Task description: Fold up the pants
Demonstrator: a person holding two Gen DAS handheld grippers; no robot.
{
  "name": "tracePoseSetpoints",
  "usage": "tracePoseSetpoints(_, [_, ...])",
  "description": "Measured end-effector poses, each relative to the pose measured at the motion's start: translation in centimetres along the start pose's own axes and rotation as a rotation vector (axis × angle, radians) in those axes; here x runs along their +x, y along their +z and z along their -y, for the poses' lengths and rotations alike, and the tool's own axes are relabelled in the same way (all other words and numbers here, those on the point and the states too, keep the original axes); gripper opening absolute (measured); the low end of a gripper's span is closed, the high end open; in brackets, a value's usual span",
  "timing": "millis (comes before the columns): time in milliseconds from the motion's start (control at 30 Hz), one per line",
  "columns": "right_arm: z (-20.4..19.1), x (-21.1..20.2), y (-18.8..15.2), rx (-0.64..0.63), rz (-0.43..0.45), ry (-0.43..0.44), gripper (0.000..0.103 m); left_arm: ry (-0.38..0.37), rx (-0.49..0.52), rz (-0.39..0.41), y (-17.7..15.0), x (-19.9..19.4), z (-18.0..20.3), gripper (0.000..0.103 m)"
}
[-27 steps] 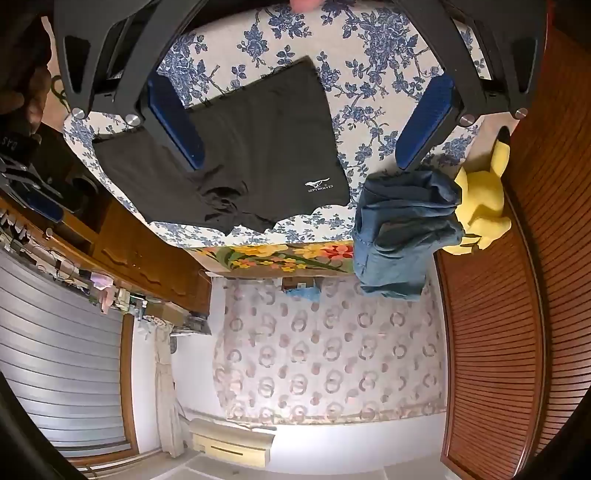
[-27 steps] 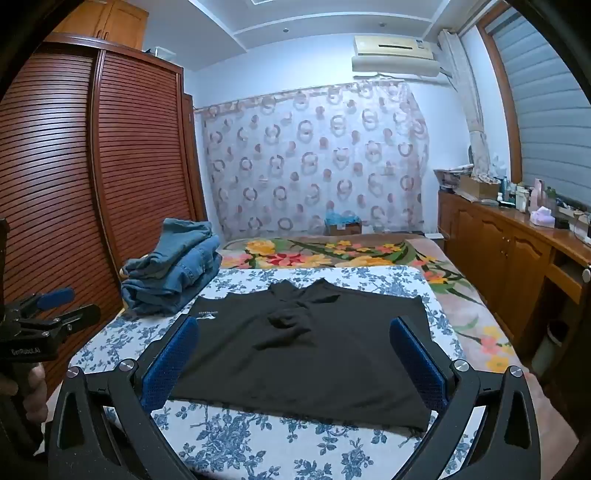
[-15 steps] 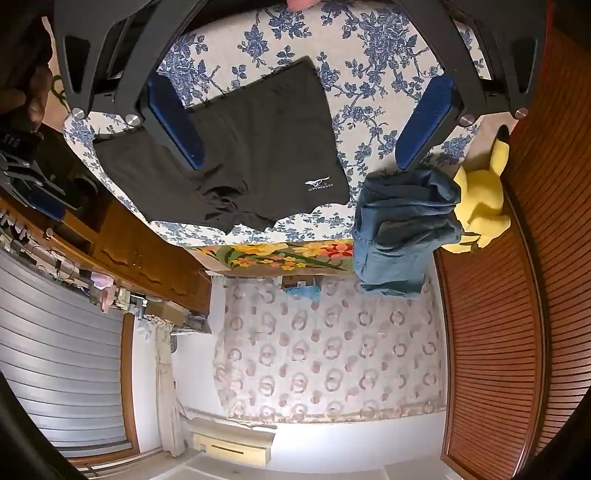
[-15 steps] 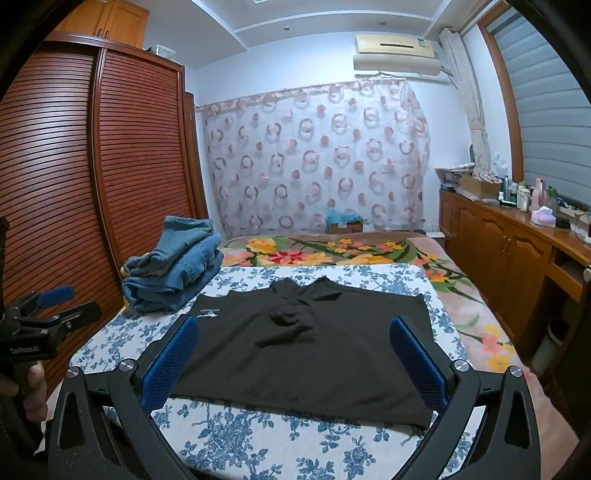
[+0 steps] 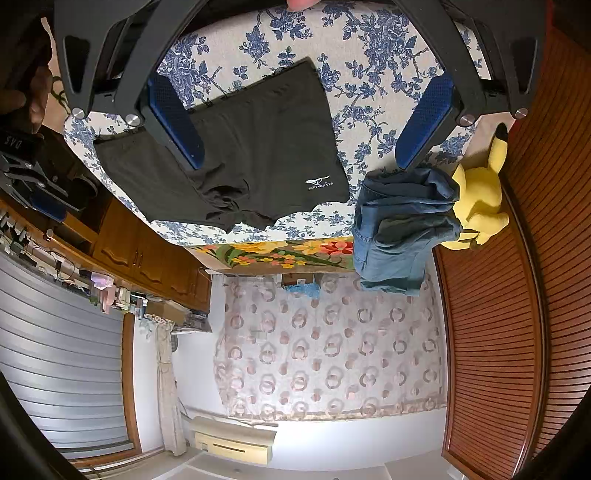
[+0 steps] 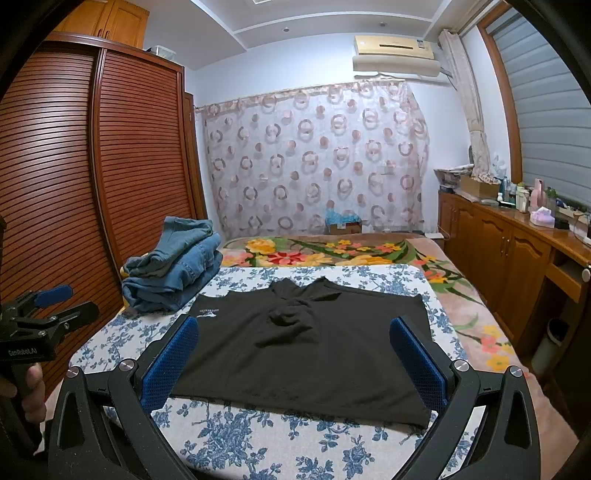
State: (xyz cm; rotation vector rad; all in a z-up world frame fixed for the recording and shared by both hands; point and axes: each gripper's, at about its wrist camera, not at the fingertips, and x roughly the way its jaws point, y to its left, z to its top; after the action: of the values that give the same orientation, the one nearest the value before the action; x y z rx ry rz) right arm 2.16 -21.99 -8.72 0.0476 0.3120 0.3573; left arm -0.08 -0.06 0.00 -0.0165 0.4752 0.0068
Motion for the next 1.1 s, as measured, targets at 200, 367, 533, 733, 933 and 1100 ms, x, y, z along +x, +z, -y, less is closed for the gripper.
tracePoseSetpoints(200, [0.09, -0.02, -0.03, 0.002, 0.0, 0.001, 0.103, 0.0, 0.001, 0.002, 0.0, -0.02, 0.01, 0.103])
tracePoseSetpoints(367, [0.1, -0.05, -0.05, 0.002, -0.001, 0.001, 0.103, 0.001, 0.002, 0.002, -0.01, -0.03, 0.03, 0.103])
tracePoseSetpoints(533, [0.16, -0.07, -0.06, 0.002, 0.0, 0.002, 0.103, 0.001, 0.003, 0.003, -0.02, -0.06, 0.05, 0.103])
tracePoseSetpoints(733, [0.15, -0.05, -0.05, 0.002, 0.0, 0.002, 0.103, 0.003, 0.004, 0.004, -0.02, -0.04, 0.05, 0.103])
tracePoseSetpoints(933, [0.04, -0.1, -0.04, 0.002, -0.001, 0.001, 0.103, 0.003, 0.006, 0.005, -0.02, -0.06, 0.06, 0.103])
tracePoseSetpoints(1100, [-0.04, -0.16, -0.09, 0.002, -0.001, 0.002, 0.103, 0.003, 0.006, 0.006, -0.02, -0.06, 0.06, 0.103])
